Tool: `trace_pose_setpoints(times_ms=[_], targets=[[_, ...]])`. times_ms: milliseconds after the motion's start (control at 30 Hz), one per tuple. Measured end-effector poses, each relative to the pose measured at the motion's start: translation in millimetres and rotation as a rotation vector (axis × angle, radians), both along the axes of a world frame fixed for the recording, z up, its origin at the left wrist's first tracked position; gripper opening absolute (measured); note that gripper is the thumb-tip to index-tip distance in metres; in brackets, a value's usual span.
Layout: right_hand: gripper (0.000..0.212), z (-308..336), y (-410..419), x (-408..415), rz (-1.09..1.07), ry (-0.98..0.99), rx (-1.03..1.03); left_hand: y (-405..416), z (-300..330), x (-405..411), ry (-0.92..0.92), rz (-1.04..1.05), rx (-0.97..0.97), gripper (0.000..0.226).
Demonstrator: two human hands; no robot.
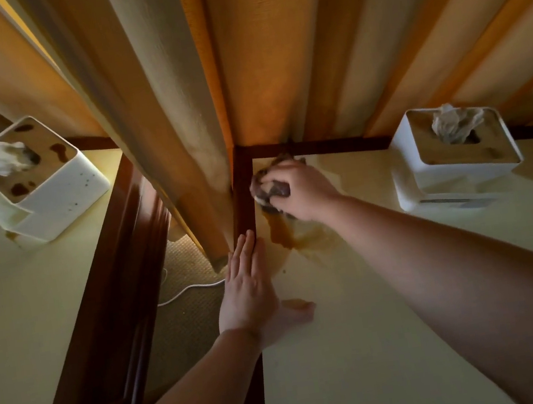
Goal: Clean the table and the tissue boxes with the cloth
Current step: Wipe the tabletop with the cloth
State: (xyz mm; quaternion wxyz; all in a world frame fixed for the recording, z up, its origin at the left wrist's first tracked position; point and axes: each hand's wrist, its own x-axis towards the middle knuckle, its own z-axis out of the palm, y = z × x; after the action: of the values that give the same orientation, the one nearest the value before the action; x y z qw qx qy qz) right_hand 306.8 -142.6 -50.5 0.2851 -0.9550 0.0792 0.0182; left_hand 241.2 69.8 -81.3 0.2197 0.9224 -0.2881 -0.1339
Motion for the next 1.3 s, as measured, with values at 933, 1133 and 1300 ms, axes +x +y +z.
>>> trace_pose_setpoints(times_ms=[933,1133,1300], targets=[[0.047,3,14,-70,0.14,0.117,0.06,3,-12,2,-0.002,0.033,-0.067,0.152],[0.047,0,-27,-93,-0.054,0.083,-0.019,4,-13,4,0.014,0.014,-0.062,0.155],[0.045,-4,-3,-53,-0.149,0.03,-0.051,6,-15,2,-0.005,0.039,-0.075,0.15]])
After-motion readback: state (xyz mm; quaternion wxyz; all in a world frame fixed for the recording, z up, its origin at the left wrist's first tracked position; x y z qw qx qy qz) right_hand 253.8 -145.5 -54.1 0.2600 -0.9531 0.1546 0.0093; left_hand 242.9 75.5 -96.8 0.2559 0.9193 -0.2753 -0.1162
